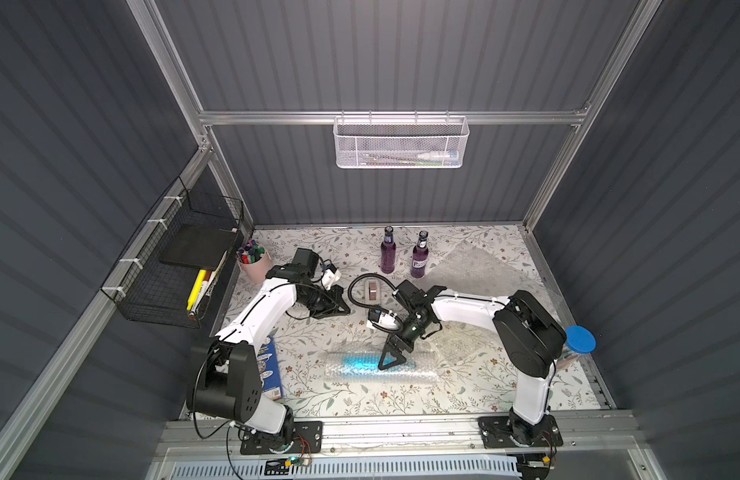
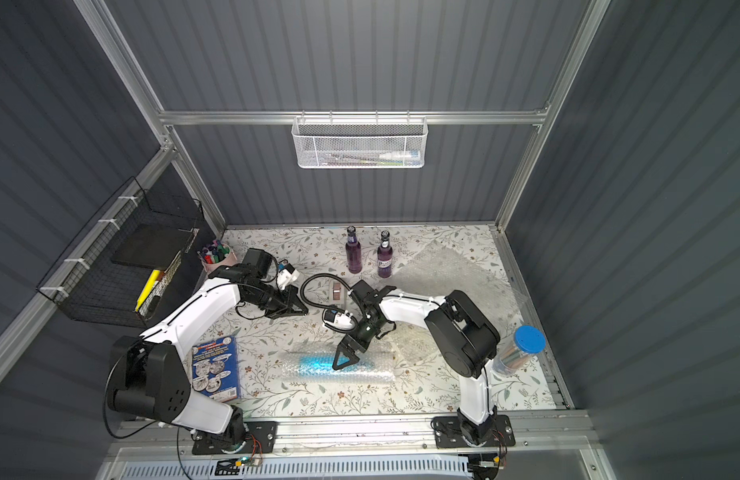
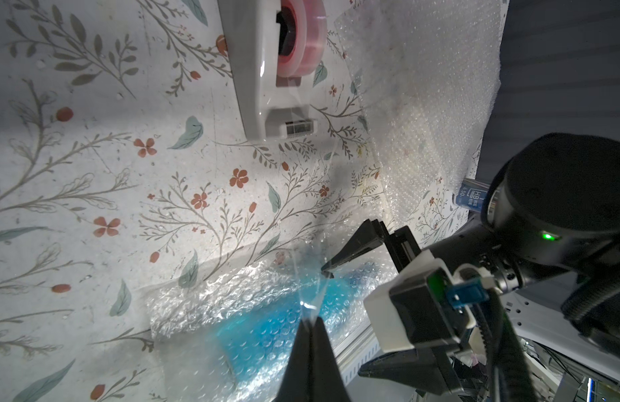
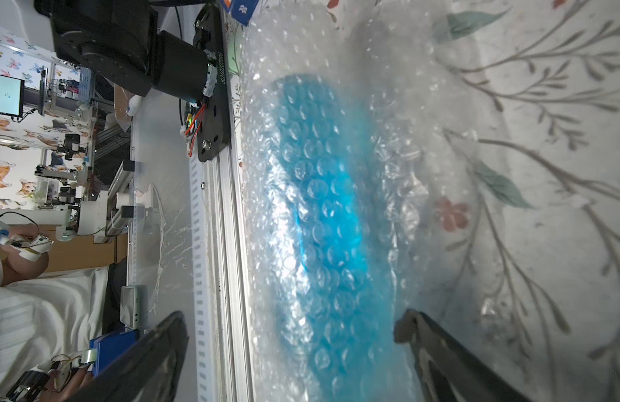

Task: Wrap wine bottles in bubble wrap
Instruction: Stick the tape on the bubble wrap.

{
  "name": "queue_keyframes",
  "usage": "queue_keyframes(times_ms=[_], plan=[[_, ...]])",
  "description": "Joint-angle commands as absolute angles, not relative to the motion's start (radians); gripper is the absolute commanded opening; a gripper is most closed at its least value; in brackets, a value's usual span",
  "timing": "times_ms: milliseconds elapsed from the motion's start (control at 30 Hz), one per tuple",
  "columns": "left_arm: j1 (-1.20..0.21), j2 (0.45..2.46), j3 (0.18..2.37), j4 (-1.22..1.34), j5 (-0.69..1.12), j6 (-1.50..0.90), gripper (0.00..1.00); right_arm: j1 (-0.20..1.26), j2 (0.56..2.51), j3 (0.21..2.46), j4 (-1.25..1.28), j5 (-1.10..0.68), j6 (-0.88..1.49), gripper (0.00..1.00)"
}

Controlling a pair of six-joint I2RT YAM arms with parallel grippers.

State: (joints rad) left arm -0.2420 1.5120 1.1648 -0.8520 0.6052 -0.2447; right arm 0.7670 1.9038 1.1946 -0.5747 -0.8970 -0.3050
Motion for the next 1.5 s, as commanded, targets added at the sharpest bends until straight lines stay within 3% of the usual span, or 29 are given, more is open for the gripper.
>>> queue_keyframes(times_ms=[0,200,500,1067,1467], plan=[[-0.236,1.528,1.151,-0.864,0.616,-0.219,0.0,0.779,1.884,1.181,-0.556,-0.91,-0.342,0.98],[-0.234,1.527,1.146,-0.868,0.606,-0.218,0.0,0.794,1.846,1.152,-0.532,-0.88,-0.343,0.97],[-0.23,1.525,1.144,-0.881,0.592,-0.21,0.0,0.757,1.854,1.164,-0.4,-0.69,-0.273,0.99],[-0.219,1.514,1.126,-0.881,0.595,-0.204,0.0,0.728,2.103,1.337,-0.684,-0.903,-0.367,0.99],[-0.219,1.535,1.126,-0.883,0.605,-0.184,0.0,0.729,2.119,1.332,-0.711,-1.0,-0.37,0.99]])
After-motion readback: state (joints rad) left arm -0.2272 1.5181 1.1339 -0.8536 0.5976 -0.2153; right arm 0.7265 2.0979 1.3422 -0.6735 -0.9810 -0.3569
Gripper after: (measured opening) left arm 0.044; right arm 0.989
